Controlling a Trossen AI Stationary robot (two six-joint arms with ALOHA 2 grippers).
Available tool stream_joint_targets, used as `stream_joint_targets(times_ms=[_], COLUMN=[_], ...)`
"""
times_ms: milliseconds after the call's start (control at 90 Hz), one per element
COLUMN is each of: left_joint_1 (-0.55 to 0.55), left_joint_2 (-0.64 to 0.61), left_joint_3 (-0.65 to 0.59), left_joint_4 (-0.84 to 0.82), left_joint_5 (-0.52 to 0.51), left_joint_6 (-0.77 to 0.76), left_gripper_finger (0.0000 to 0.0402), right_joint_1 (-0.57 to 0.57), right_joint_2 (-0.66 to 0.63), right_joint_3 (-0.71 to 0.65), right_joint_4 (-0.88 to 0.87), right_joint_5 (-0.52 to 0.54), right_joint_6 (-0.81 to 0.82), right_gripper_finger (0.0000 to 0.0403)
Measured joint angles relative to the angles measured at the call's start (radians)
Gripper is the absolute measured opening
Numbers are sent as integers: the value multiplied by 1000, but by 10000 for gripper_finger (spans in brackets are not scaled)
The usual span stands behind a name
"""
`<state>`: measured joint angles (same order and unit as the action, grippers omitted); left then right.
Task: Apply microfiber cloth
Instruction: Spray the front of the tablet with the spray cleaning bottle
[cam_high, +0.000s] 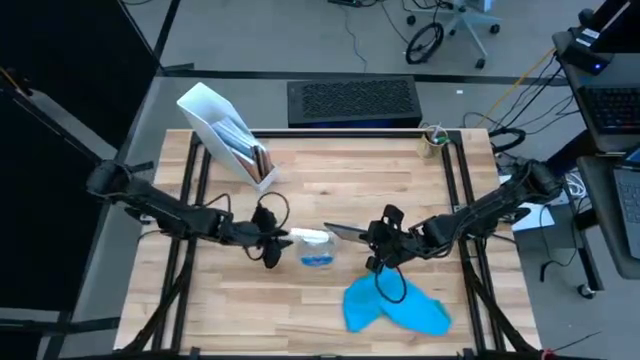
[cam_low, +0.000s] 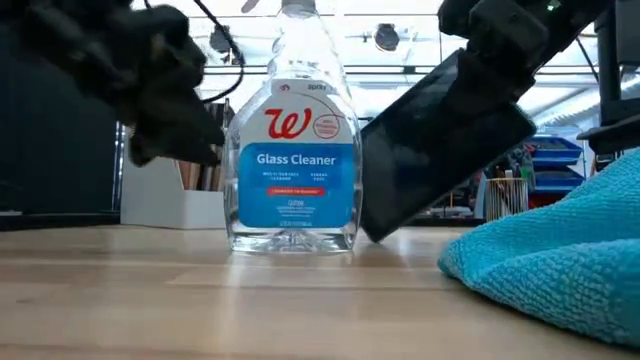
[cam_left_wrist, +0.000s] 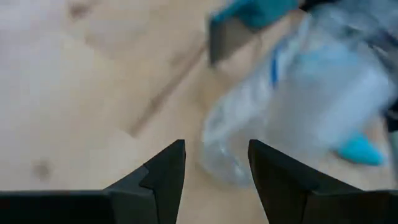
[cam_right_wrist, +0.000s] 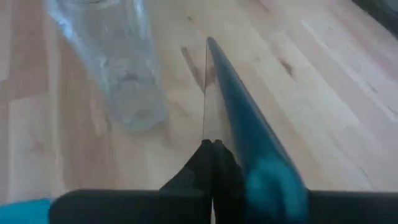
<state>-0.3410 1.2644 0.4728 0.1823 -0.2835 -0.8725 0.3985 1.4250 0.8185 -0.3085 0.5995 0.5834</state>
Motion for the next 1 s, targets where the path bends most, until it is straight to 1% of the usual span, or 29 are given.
stream_joint_targets(times_ms=[67, 156, 278, 356, 478, 611, 756, 1000], left_joint_1=[-49, -102, -138, -147, -109, -56, -17, -6], left_joint_2=[9, 58, 136, 194, 274, 319, 333, 330], left_joint_3=[0, 2, 58, 117, 181, 193, 193, 193], left_joint_4=[65, 155, 164, 171, 166, 155, 103, 81], left_joint_5=[18, 27, 70, 74, 20, 17, 13, 24], left_joint_6=[-64, -132, -217, -218, -182, -166, -164, -139], left_gripper_finger=[164, 164, 164, 164, 164, 164, 164, 164], right_joint_1=[-2, -10, -26, -35, -38, -24, 10, 68], right_joint_2=[0, 0, 1, 2, 8, 16, 26, 53], right_joint_3=[0, 0, -1, -2, -3, -2, 0, -1], right_joint_4=[1, 8, 21, 40, 62, 76, 86, 166], right_joint_5=[3, 0, -1, -8, -12, -29, -39, -39], right_joint_6=[-4, -20, -37, -52, -58, -41, -20, 44], right_gripper_finger=[8, 8, 8, 8, 8, 9, 9, 9])
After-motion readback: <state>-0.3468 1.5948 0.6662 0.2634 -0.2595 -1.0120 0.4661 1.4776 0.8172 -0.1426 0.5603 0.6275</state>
